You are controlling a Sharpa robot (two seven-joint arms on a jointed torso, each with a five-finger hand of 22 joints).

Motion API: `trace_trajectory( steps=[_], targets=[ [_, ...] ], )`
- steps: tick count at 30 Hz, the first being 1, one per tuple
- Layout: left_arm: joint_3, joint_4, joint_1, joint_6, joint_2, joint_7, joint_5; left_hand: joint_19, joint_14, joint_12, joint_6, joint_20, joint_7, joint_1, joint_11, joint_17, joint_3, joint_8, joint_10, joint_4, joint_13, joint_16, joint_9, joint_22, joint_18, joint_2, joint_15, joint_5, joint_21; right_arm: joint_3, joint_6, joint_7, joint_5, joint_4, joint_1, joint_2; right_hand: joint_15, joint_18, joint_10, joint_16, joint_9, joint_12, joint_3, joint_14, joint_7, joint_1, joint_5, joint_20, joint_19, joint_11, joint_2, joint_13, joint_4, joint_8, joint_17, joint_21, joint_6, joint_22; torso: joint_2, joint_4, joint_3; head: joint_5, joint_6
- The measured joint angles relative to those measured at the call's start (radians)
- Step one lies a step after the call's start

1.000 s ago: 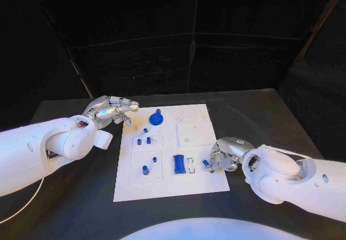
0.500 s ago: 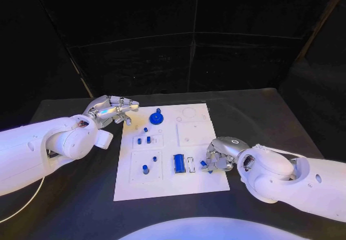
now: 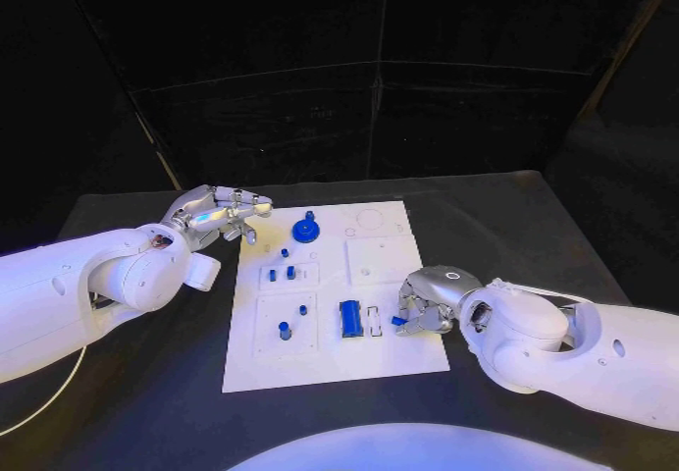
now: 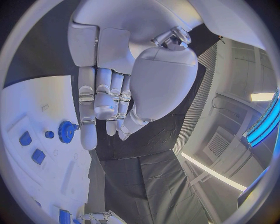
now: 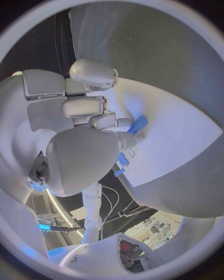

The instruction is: Assemble the parts on the task board

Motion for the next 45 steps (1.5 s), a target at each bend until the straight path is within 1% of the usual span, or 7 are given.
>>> trace_trajectory(
  steps=[4, 10, 17, 19, 22, 36, 45],
  targets=[
    [0.000, 0.000, 0.000, 0.000, 0.000, 0.000, 0.000, 0.000, 0.000, 0.000, 0.000, 0.000, 0.000, 0.000, 0.000, 0.000, 0.000, 0.000, 0.000, 0.000, 0.000, 0.000, 0.000, 0.000, 0.000, 0.000, 0.000, 0.000, 0.000, 0.002, 0.017, 0.004, -0.008, -0.002, 0.002, 0.002, 0.000, 0.000, -0.002, 0.000, 0.000, -0.014, 0.000, 0.000, 0.000, 0.000, 0.026, 0.000, 0.000, -0.002, 0.000, -0.016, 0.000, 0.000, 0.000, -0.004, 0.000, -0.003, 0.000, 0.0015, 0.0000, -0.001, 0.000],
    [0.000, 0.000, 0.000, 0.000, 0.000, 0.000, 0.000, 0.000, 0.000, 0.000, 0.000, 0.000, 0.000, 0.000, 0.000, -0.003, 0.000, 0.004, 0.000, 0.000, 0.000, 0.000, 0.000, 0.000, 0.000, 0.000, 0.000, 0.000, 0.000, 0.001, 0.024, 0.011, -0.003, 0.008, 0.002, -0.005, 0.000, 0.000, -0.004, 0.000, -0.009, -0.019, 0.004, 0.000, -0.004, -0.019, 0.190, 0.000, 0.000, -0.003, 0.019, -0.019, 0.003, -0.012, 0.000, -0.006, 0.004, 0.001, -0.001, 0.0022, 0.0000, 0.001, 0.003],
    [0.000, 0.000, 0.000, 0.000, 0.001, 0.000, 0.000, 0.000, 0.000, 0.000, 0.000, 0.000, 0.000, 0.000, 0.000, -0.003, 0.000, 0.004, 0.000, 0.000, 0.000, 0.000, 0.000, 0.000, 0.000, 0.000, 0.000, 0.000, 0.000, -0.004, -0.021, 0.007, 0.045, 0.029, -0.003, -0.029, -0.007, 0.000, -0.003, 0.000, -0.016, -0.023, 0.048, 0.000, -0.009, -0.022, 0.300, -0.005, 0.005, -0.004, 0.034, -0.013, 0.033, -0.032, 0.000, -0.001, 0.010, 0.013, 0.000, 0.0019, 0.0002, 0.002, 0.005],
    [0.000, 0.000, 0.000, 0.000, 0.001, 0.000, 0.000, 0.000, 0.000, 0.000, 0.000, 0.000, 0.000, 0.000, 0.000, -0.003, 0.000, 0.004, 0.000, 0.000, 0.000, 0.000, 0.000, 0.000, 0.000, 0.000, 0.000, 0.000, 0.000, -0.006, -0.042, 0.005, 0.061, 0.034, -0.005, -0.032, -0.007, 0.000, -0.003, 0.000, -0.070, -0.023, 0.052, 0.000, -0.007, -0.023, 0.304, -0.006, 0.006, -0.004, 0.036, -0.013, 0.035, -0.032, 0.000, 0.001, 0.015, 0.018, 0.001, 0.0019, 0.0002, 0.002, 0.006],
    [0.000, 0.000, 0.000, 0.001, 0.001, 0.001, 0.000, 0.000, 0.000, 0.000, 0.000, 0.000, 0.000, 0.000, 0.000, -0.004, 0.000, 0.004, 0.000, 0.000, 0.000, 0.000, 0.000, 0.000, 0.000, 0.000, 0.000, 0.000, 0.000, -0.010, -0.079, -0.002, 0.084, 0.039, -0.009, -0.036, -0.007, 0.000, -0.002, 0.004, -0.087, -0.019, 0.058, 0.000, -0.007, -0.023, 0.306, -0.009, 0.009, -0.005, 0.036, -0.011, 0.042, -0.038, 0.000, 0.001, 0.015, 0.023, 0.002, 0.0019, 0.0002, 0.004, 0.006],
    [0.000, 0.003, 0.000, 0.018, 0.002, 0.007, 0.000, 0.000, 0.000, 0.000, 0.000, 0.000, 0.000, 0.000, 0.000, -0.006, 0.003, 0.004, 0.000, -0.003, 0.000, 0.000, -0.001, 0.000, 0.000, 0.000, 0.000, 0.000, 0.000, -0.013, -0.230, -0.008, 0.214, 0.045, -0.013, -0.019, -0.007, 0.000, 0.000, 0.009, -0.091, -0.007, 0.082, 0.000, -0.009, -0.024, 0.284, -0.012, 0.012, -0.003, 0.050, -0.001, 0.094, -0.055, 0.000, 0.009, 0.039, 0.036, 0.002, 0.0013, -0.0005, 0.005, -0.001],
    [0.000, 0.005, 0.000, 0.027, 0.002, 0.009, 0.000, 0.000, 0.000, 0.000, 0.000, 0.000, 0.000, 0.000, 0.000, -0.006, 0.003, 0.004, 0.000, -0.003, 0.000, 0.000, -0.001, 0.000, 0.000, 0.000, 0.000, 0.000, 0.000, -0.013, -0.266, -0.008, 0.267, 0.035, -0.013, 0.014, -0.011, 0.000, 0.017, 0.018, -0.090, 0.006, 0.070, -0.004, -0.019, -0.100, 0.326, -0.016, 0.016, -0.009, 0.022, 0.007, 0.157, -0.058, 0.000, 0.020, 0.068, 0.053, 0.001, 0.0012, 0.0001, 0.006, -0.003]
  ],
)
